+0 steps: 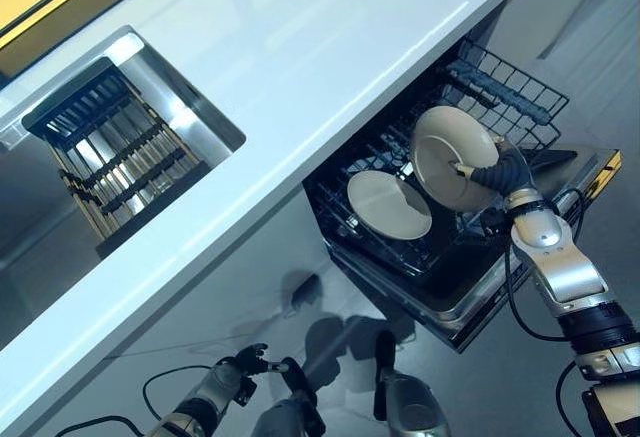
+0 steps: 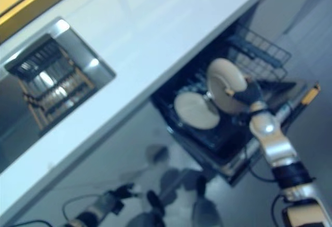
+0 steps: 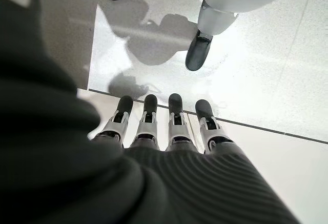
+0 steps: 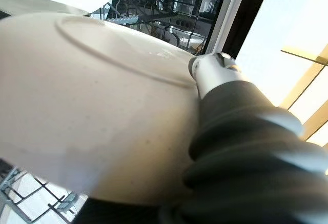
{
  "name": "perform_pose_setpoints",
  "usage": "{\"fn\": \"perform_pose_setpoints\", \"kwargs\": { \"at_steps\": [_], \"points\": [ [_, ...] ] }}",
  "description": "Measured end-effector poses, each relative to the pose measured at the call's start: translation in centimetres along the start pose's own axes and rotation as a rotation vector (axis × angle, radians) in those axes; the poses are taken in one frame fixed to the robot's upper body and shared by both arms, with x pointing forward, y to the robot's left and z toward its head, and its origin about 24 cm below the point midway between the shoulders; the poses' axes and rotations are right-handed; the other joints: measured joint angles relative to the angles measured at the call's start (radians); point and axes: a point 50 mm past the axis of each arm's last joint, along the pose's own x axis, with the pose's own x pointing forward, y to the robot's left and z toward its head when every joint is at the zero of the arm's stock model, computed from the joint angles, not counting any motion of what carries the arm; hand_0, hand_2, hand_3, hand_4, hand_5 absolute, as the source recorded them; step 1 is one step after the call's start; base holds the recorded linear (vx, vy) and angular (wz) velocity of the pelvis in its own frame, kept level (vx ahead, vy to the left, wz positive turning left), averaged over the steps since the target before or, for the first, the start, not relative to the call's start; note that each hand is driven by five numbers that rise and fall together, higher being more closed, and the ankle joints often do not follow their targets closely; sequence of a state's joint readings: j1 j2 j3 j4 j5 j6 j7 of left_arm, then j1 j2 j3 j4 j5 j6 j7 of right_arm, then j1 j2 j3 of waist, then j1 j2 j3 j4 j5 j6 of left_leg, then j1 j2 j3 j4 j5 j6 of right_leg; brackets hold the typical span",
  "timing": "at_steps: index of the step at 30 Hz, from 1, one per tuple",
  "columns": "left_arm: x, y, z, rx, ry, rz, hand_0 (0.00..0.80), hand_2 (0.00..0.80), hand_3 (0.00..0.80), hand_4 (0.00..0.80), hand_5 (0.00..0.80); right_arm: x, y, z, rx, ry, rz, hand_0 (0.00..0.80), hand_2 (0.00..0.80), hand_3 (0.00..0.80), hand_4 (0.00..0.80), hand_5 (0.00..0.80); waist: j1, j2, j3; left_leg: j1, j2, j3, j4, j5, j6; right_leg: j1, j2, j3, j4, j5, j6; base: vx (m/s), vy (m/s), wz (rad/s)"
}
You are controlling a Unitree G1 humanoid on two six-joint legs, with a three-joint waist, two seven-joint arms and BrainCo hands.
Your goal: Take plates into dishwasher
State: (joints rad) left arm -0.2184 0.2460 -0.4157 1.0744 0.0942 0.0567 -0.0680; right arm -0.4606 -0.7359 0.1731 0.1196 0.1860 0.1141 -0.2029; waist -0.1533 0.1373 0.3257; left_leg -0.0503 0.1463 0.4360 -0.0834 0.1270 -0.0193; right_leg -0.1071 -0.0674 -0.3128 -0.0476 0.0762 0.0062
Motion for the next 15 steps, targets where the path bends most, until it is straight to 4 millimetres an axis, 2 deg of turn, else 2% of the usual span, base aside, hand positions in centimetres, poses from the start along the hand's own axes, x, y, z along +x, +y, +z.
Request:
{"fn": "perform_pose_setpoints", "kwargs": {
  "at_steps": [2,8,15],
  "points": [
    [0.0,0.0,0.0,0.000,-0.001,0.000,0.000,0.000,0.000,0.000,0.000,0.3,0.2,0.5,0.008,-0.017,-0.016,0.800,0.800,0.800,0.800,0.800,0.003,-0.001,0.001,-0.006,-0.002,-0.001,-0.001,0.007,-0.011,0.006,0.001,-0.003,-0.019,0.011,0.000,-0.001,0.013,0.04],
    [0.0,0.0,0.0,-0.001,0.000,0.002,0.000,0.000,0.000,0.000,0.000,0.8,0.0,1.5,-0.071,-0.065,-0.045,0.800,0.800,0.800,0.800,0.800,0.007,-0.012,0.010,-0.013,-0.005,-0.004,-0.001,0.009,-0.013,0.017,0.001,-0.023,-0.037,0.023,0.002,0.004,0.013,0.10],
    [-0.1,0.3,-0.2,-0.001,0.005,0.008,0.000,0.000,0.000,0.000,0.000,0.8,-0.8,1.7,-0.172,-0.082,-0.066,0.800,0.800,0.800,0.800,0.800,0.009,-0.019,0.016,-0.014,-0.006,-0.010,-0.002,0.009,-0.014,0.019,0.000,-0.027,-0.038,0.029,0.006,0.006,-0.002,0.02]
  ]
}}
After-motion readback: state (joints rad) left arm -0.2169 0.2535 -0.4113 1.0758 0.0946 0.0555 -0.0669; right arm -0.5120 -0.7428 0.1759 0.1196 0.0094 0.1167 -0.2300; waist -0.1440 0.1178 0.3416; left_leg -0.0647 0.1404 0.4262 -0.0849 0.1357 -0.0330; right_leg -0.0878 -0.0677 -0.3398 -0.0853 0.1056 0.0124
